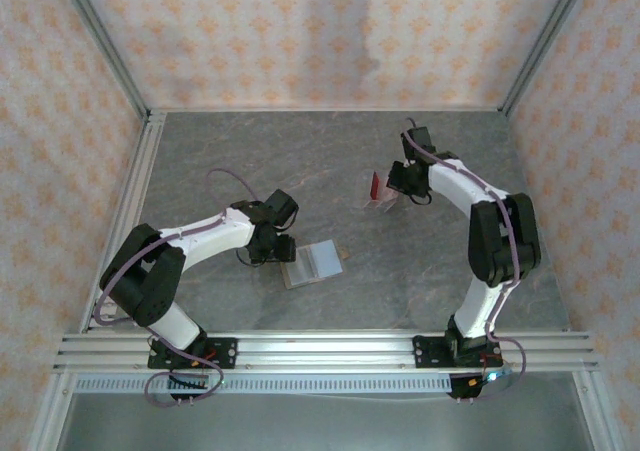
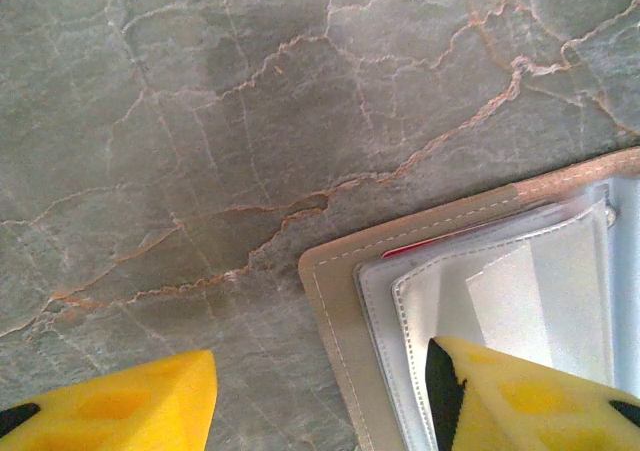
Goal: Put the credit cards into the card holder
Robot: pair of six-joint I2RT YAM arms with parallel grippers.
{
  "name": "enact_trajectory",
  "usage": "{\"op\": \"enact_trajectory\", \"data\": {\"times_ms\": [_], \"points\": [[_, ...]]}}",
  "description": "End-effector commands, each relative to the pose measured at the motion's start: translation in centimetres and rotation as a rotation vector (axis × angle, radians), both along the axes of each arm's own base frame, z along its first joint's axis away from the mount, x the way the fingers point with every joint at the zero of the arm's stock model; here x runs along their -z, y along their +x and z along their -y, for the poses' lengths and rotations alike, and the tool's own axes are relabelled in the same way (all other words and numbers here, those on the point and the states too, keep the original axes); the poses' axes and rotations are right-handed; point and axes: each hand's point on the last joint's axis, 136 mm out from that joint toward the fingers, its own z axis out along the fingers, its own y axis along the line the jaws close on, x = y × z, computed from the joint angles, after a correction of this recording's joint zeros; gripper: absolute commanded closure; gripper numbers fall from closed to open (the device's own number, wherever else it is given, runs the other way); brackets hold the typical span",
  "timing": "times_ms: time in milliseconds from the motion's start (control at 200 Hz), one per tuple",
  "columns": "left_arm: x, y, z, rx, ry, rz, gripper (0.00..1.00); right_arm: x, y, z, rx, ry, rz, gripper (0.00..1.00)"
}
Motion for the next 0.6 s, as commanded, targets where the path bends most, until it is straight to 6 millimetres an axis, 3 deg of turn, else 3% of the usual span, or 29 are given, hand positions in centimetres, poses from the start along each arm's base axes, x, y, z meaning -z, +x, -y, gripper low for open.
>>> {"op": "enact_trajectory", "data": {"times_ms": [0,140,210,375,490,595], "points": [[-0.2,0.4,0.3,0.003,-0.01,0.02,0.41,-2.2,0.0,1.0,0.008,-0.034,0.041,0.92],[-0.1,0.3,0.4,0.001,-0.012,0.018,0.41,-2.5,-0.2,1.0,0.006,-0.035,0.035,0.93],[-0.1,0.4,0.3,-0.003,-0.012,0.021,0.41,-2.8,-0.4,1.1,0.006,-0.037,0.042,1.0],[0.0,0.2,0.2,-0.006,-0.011,0.021,0.41,-4.2,-0.6,0.8,0.004,-0.009,0.071,1.0],[0.2,0.0,0.0,-0.007,-0.006,0.016,0.41,-5.7,-1.0,-0.1,-0.015,0.029,0.109,1.0],[-0.1,0.1,-0.8,-0.006,0.04,0.026,0.41,-7.0,-1.8,-2.1,-0.069,0.057,0.135,1.0]]}}
